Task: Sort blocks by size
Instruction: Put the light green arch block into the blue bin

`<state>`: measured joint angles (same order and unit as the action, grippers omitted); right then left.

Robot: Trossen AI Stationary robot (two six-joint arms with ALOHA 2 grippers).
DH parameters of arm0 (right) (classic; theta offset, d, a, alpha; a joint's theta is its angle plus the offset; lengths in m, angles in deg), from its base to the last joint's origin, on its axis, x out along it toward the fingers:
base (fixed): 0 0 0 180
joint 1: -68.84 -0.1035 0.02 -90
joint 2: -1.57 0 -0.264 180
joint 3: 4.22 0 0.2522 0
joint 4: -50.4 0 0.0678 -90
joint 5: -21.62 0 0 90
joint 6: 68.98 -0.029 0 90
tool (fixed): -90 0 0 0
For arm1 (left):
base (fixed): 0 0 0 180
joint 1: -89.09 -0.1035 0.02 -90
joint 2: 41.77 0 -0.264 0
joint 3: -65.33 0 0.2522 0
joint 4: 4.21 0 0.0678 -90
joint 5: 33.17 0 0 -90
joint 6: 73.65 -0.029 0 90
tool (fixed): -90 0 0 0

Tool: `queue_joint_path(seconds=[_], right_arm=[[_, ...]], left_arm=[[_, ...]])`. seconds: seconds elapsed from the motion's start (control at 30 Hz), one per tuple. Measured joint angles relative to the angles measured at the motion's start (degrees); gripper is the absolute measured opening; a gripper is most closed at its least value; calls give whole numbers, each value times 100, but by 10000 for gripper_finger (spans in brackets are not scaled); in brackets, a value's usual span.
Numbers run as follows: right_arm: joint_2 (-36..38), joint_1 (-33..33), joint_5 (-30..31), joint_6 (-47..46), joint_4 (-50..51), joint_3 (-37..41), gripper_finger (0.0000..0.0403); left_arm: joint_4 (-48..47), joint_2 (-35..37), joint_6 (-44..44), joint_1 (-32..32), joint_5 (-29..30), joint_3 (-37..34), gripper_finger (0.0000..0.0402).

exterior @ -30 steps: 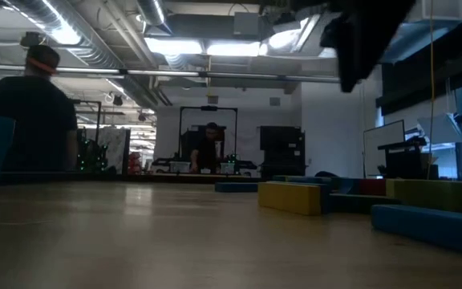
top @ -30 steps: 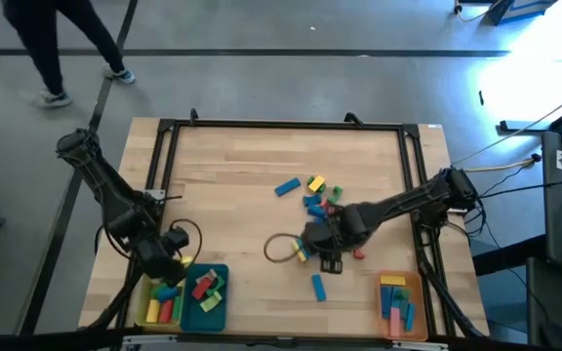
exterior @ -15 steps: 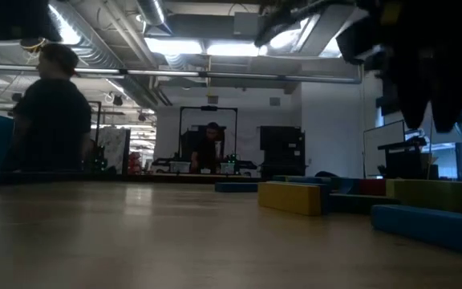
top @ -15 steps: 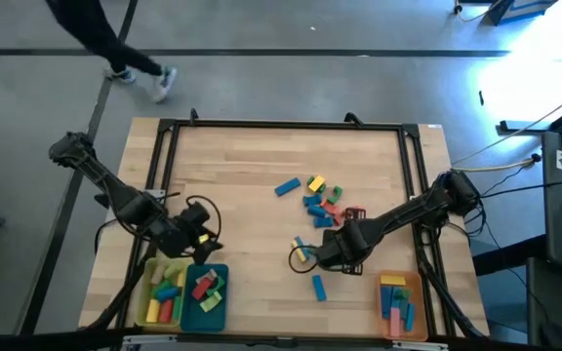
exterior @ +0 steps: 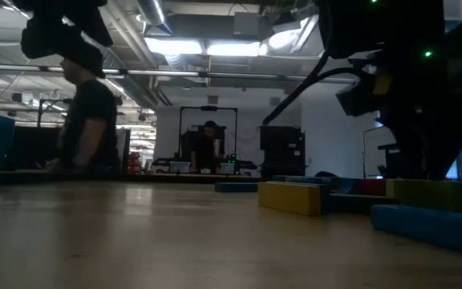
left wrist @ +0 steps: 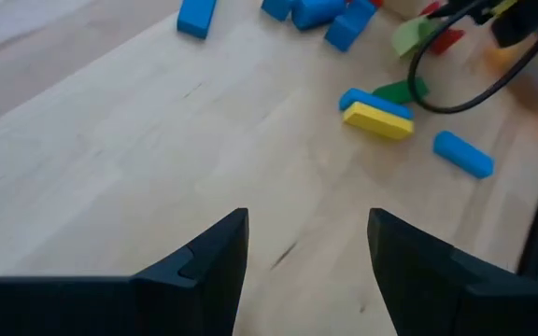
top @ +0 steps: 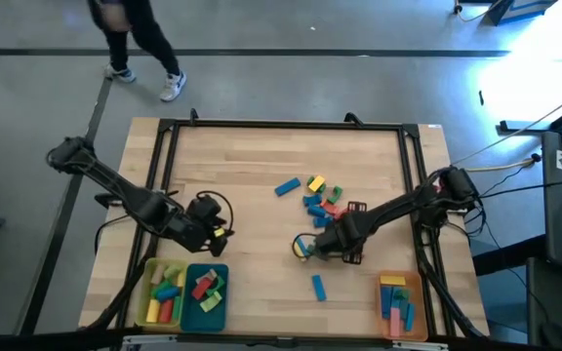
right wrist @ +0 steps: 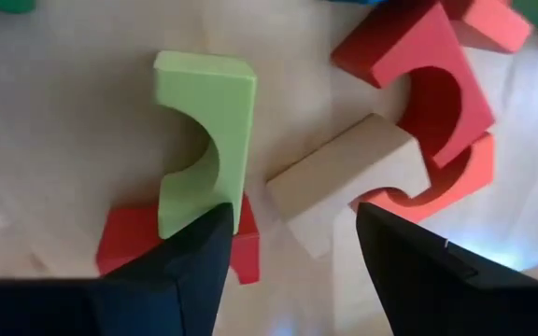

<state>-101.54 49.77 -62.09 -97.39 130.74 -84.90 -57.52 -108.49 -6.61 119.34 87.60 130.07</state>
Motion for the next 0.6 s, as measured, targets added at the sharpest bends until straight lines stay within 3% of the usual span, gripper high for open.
queue_joint_path(seconds=[0.3,0.6], right_arm=[[-11,35,-88,38,532,-415,232],[-11,35,-394,-276,-268,-377,232]], left_arm=[[2,-520,0,1,-13,-2,198],[5,-762,0,1,-55,-4,198]])
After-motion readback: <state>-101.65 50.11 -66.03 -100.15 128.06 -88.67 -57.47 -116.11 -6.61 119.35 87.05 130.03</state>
